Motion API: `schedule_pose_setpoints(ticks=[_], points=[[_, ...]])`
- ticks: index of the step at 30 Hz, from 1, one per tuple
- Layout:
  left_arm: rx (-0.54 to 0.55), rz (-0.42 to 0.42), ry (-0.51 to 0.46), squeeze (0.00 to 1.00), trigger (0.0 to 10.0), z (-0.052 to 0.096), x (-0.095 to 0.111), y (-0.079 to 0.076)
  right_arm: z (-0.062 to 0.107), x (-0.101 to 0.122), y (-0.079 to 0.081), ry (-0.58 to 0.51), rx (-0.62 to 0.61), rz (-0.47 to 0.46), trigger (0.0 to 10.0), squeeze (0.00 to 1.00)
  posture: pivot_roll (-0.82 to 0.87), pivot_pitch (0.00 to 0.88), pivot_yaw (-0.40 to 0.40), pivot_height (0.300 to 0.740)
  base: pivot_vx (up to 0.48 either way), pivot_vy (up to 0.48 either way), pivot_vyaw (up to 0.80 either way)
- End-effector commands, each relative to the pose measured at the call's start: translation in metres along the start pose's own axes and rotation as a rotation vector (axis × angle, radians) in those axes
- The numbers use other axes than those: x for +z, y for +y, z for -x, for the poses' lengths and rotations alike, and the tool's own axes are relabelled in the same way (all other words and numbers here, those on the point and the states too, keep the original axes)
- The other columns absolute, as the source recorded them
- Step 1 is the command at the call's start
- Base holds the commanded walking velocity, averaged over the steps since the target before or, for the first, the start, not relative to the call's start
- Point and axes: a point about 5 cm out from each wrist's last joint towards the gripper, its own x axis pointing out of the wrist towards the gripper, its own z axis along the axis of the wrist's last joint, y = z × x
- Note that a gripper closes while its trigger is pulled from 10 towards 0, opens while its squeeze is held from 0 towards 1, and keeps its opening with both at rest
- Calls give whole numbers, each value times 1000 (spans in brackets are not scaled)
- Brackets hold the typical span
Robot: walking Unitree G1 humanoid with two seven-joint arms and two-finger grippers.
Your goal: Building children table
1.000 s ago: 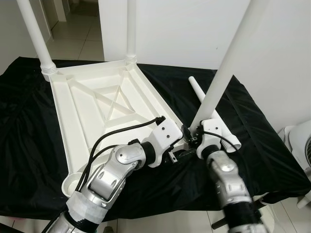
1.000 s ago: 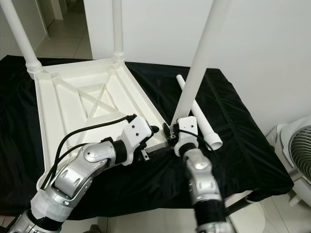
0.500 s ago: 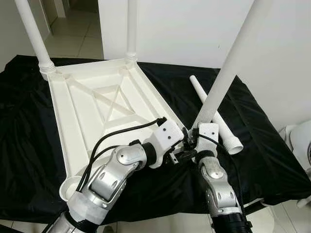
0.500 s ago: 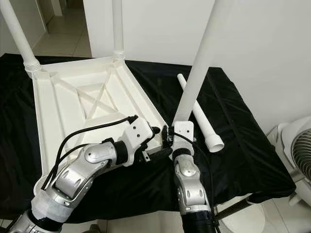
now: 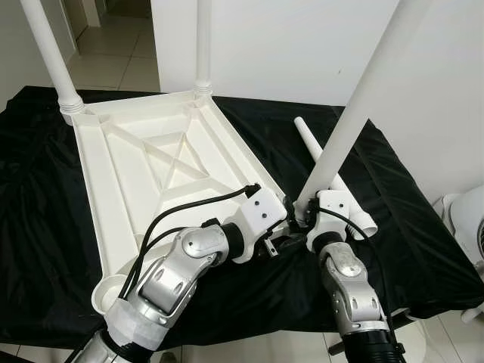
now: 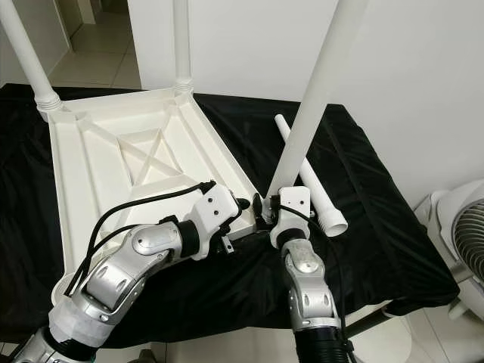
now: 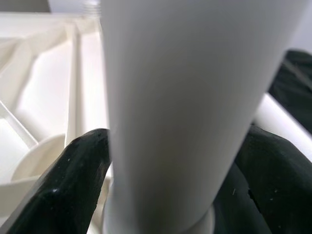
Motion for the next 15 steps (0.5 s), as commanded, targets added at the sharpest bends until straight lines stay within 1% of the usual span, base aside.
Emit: schedule_pose_setpoints(ticks=[1, 2, 3, 4, 5, 6, 7, 9, 10, 11, 14, 15], points=[[-44, -11, -5, 0, 10000, -1, 0, -6, -2, 4, -2, -25, 64, 1, 10000, 0, 83, 0, -83, 740, 0, 0, 0], [-45, -12, -4, 0, 10000, 0, 0, -6, -3, 5, -3, -32, 112, 3, 10000, 0, 83, 0, -79, 740, 0, 0, 0], [-45, -12, -4, 0, 10000, 0, 0, -6, -3, 5, -3, -32, 112, 3, 10000, 0, 83, 0, -79, 740, 0, 0, 0], [-46, -12, -4, 0, 10000, 0, 0, -6, -3, 6, -3, -39, 155, 11, 10000, 0, 82, 0, -77, 740, 0, 0, 0], [-46, -12, -4, 0, 10000, 0, 0, -6, -3, 6, -3, -39, 155, 11, 10000, 0, 82, 0, -77, 740, 0, 0, 0], [-48, -13, -3, 0, 10000, 0, 0, -6, -4, 7, -5, -49, 204, 23, 10000, 0, 83, 0, -74, 740, 0, 0, 0], [-48, -13, -3, 0, 10000, 0, 0, -6, -4, 7, -5, -49, 204, 23, 10000, 0, 83, 0, -74, 740, 0, 0, 0], [-53, -15, -2, 0, 10000, 0, 1, -6, -8, 8, -9, -49, 306, 51, 10000, 0, 81, 0, -73, 740, 0, 0, 0], [-53, -15, -2, 0, 10000, 0, 1, -6, -8, 8, -9, -49, 306, 51, 10000, 0, 81, 0, -73, 740, 0, 0, 0], [-54, -15, -1, 0, 10000, 0, 1, -6, -9, 6, -11, -40, 365, 62, 10000, 0, 83, 0, -70, 740, 0, 0, 0], [-54, -16, -1, 0, 10000, 0, 1, -6, -10, 5, -12, -33, 401, 68, 10000, 0, 83, 0, -70, 740, 0, 0, 0], [-54, -16, -1, 0, 10000, 0, 1, -6, -11, 2, -13, -24, 430, 79, 4824, 0, 86, 0, -70, 740, 0, 0, 0]])
